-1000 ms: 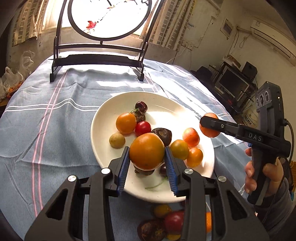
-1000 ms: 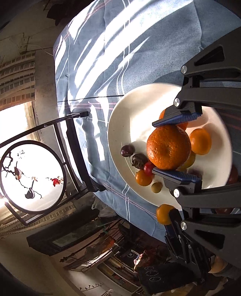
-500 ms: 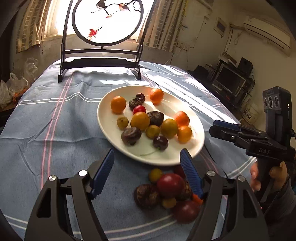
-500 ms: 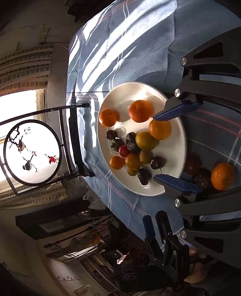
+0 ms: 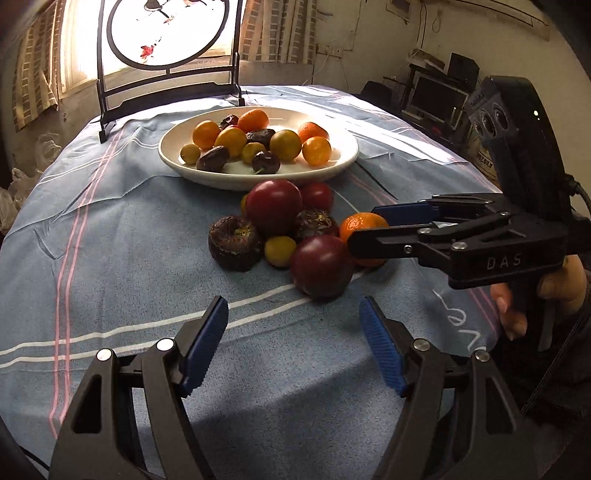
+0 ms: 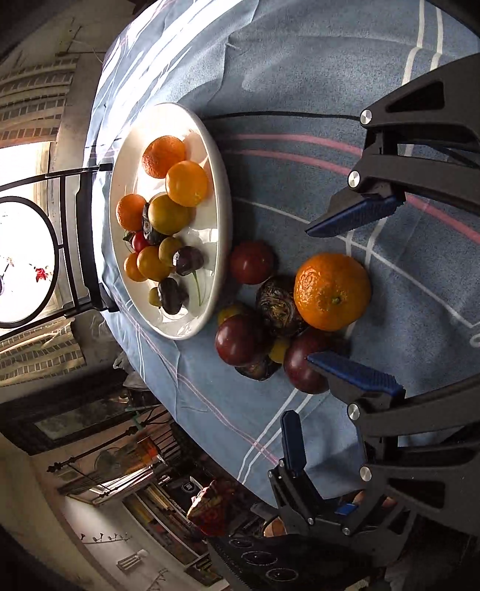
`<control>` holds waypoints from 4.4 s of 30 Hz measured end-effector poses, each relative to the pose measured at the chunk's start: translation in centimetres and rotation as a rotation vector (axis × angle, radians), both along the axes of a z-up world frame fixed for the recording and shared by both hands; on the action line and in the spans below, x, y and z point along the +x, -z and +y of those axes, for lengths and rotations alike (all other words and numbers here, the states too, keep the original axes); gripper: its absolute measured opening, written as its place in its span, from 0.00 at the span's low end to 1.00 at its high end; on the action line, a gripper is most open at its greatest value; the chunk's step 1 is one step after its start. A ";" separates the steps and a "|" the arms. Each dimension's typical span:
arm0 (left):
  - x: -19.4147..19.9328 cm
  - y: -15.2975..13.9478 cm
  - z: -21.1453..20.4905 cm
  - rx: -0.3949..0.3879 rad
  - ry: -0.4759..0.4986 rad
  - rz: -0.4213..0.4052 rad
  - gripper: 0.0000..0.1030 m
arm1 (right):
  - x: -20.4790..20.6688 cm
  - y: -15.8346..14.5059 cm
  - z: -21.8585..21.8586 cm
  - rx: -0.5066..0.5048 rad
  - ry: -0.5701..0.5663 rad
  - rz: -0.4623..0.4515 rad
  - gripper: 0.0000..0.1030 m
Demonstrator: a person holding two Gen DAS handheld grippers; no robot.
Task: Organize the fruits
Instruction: 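Grasp a dark red tomato with the left tool while the right tool grasps a tangerine, then release the red tomato and tangerine onto the white plate, then grasp a dark round fruit with the left tool while the right tool grasps another, then release both dark fruits onto the white plate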
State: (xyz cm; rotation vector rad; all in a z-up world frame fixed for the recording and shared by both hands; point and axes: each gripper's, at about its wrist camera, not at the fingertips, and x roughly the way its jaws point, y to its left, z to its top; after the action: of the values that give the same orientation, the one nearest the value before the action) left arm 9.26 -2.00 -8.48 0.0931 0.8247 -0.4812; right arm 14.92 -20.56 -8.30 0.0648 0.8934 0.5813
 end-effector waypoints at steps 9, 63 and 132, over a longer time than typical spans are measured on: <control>0.9 0.0 -2.1 -0.025 -0.034 -0.001 0.69 | -0.8 -0.6 -4.8 0.134 0.074 -0.053 0.40; 7.3 -5.0 3.4 -0.147 -0.134 -0.027 0.68 | 3.0 -4.9 -3.1 0.060 0.035 -0.139 0.64; 11.5 -6.2 0.3 -0.049 -0.084 -0.094 0.40 | 9.5 -6.7 -6.4 0.274 0.098 -0.042 0.40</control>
State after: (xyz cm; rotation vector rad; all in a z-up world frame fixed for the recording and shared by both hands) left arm 20.77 -1.67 -2.26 0.0355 0.7218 -0.4149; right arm 24.39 -27.00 -1.64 0.3408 0.7612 0.6081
